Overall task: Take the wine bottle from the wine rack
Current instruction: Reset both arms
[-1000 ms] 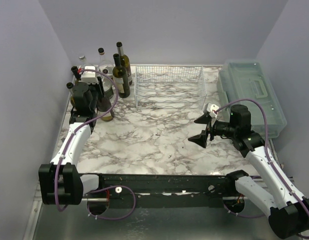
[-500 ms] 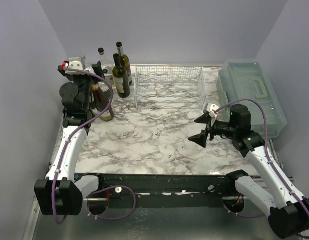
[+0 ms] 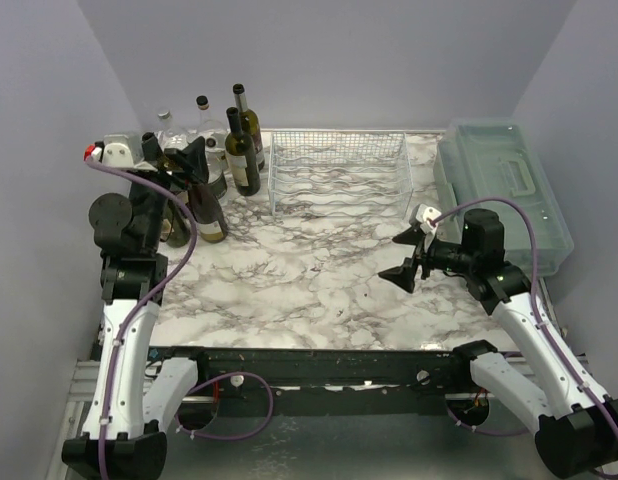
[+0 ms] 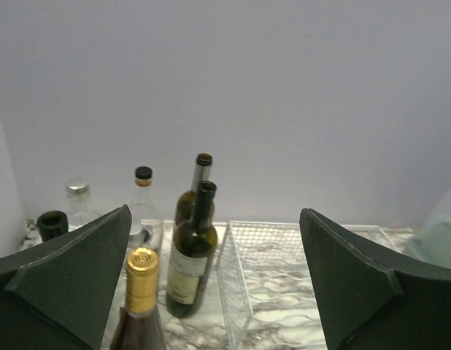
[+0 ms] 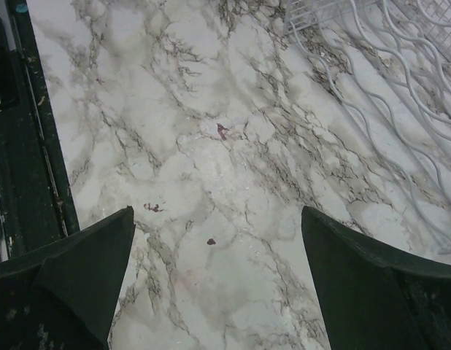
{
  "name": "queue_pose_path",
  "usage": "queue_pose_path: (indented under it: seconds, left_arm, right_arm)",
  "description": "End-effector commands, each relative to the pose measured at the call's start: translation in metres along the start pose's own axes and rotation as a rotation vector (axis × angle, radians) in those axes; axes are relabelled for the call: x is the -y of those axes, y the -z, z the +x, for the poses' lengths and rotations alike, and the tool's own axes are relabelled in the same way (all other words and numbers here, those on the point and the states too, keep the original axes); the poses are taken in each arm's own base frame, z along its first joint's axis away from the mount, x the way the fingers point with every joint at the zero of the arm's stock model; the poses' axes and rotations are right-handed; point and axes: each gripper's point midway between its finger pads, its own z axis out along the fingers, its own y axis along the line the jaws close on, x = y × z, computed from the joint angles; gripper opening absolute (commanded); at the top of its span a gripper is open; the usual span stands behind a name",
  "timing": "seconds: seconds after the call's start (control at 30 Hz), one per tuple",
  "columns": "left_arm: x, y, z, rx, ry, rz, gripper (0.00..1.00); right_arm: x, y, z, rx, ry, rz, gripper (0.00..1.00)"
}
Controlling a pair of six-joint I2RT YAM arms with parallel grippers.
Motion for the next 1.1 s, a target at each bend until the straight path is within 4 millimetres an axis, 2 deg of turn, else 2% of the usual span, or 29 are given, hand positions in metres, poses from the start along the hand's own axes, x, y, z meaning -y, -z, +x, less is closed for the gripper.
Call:
queue_pose_path:
  seconds: [0.0, 0.23, 0.57, 0.63, 0.8, 0.97, 1.07]
  left_arm:
    - [0.026, 0.034, 0.018, -0.151, 0.161, 0.087, 0.99]
    - [0.055, 0.079, 0.046, -0.305, 0.269, 0.206, 0.99]
    - [0.086, 0.144, 0.084, -0.458, 0.253, 0.362, 0.99]
    - [0.093, 0.153, 0.094, -0.487, 0.252, 0.39, 0.99]
    - [0.11, 0.168, 0.119, -0.555, 0.237, 0.463, 0.99]
    - [0.11, 0.178, 0.141, -0.58, 0.231, 0.487, 0.99]
    - [0.108, 0.184, 0.151, -0.551, 0.215, 0.508, 0.99]
  right_arm:
    - [0.008, 0.005, 0.003, -0.009, -0.003, 0.044, 0.99]
    - [0.02, 0.014, -0.001, 0.001, -0.057, 0.094, 0.99]
    - [0.031, 0.033, -0.014, 0.052, -0.139, 0.14, 0.99]
    - [0.032, 0.036, -0.021, 0.057, -0.152, 0.155, 0.99]
    - [0.032, 0.046, -0.059, 0.078, -0.187, 0.157, 0.99]
    - [0.042, 0.06, -0.091, 0.08, -0.263, 0.232, 0.99]
    - [0.04, 0.069, -0.096, 0.059, -0.223, 0.262, 0.99]
